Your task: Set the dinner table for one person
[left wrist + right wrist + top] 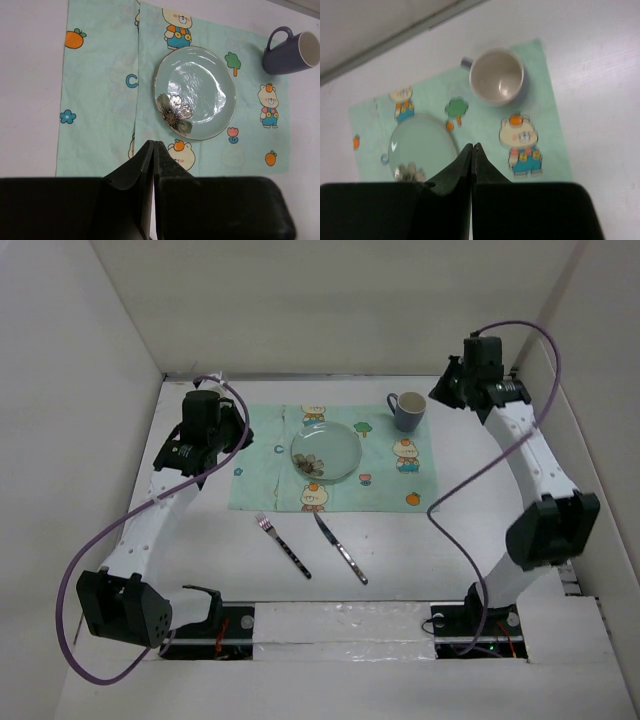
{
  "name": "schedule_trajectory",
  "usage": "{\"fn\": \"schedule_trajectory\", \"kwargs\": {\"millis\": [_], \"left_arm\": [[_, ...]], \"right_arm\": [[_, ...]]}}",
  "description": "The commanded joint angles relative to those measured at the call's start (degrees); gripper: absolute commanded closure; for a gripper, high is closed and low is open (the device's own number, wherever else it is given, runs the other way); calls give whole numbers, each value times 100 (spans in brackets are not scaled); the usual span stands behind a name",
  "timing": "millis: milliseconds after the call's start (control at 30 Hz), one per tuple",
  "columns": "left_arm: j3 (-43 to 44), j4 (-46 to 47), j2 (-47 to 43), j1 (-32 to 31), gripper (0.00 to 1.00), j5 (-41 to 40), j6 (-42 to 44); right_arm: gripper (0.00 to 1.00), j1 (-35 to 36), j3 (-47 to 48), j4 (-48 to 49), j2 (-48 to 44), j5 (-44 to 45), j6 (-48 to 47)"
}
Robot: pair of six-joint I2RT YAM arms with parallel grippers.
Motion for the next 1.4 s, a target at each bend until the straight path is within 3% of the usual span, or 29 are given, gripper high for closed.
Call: {"fn": "schedule_trajectory", "kwargs": {"millis": [0,167,200,300,333,467,633,867,933,967,1033,1067,1267,1367], "left_arm": [[142,-130,-231,-32,100,28,40],[-165,-437,-574,-32,99,-86,-12],[-226,-481,-688,-32,96,-86,-73],[-560,-543,-890,-32,85,10,-197],[-752,-543,-926,-32,82,54,-319],[-1184,-430,-1154,-32,78,353,-609],[-1264,-455,-1216,-32,74,353,-672],[-1334,-473,-1418,-32,72,195,-751],[-1369,-482,-1488,-32,72,177,-786],[-1378,-482,-1506,-32,72,169,-786],[-1396,-499,-1559,-32,72,160,-795],[-1379,-517,-1568,-32,72,107,-795],[-1299,-578,-1603,-32,72,-33,-725],[-1220,-552,-1542,-32,72,-51,-689]], "right_arm": [[100,667,-1494,929,-1279,-741,-311],[99,2432,-3842,1018,-2475,-674,-401],[83,2661,-4123,1053,-2764,-612,-288],[50,3435,-4986,1106,-3012,-725,-67],[47,3628,-5127,1115,-3083,-717,-32],[41,4489,-5462,1220,-2751,-166,170],[41,4947,-5199,1255,-2065,161,-5],[45,5721,-4820,1018,-904,1048,240],[60,5862,-4794,992,-676,1286,398],[78,5984,-4768,974,-605,1356,434],[89,6126,-4698,852,-491,1418,478],[100,6283,-4593,764,-490,1453,478],[100,6557,-3592,-124,-1596,1111,-22],[100,5883,-2994,-177,-2001,1199,-146]]}}
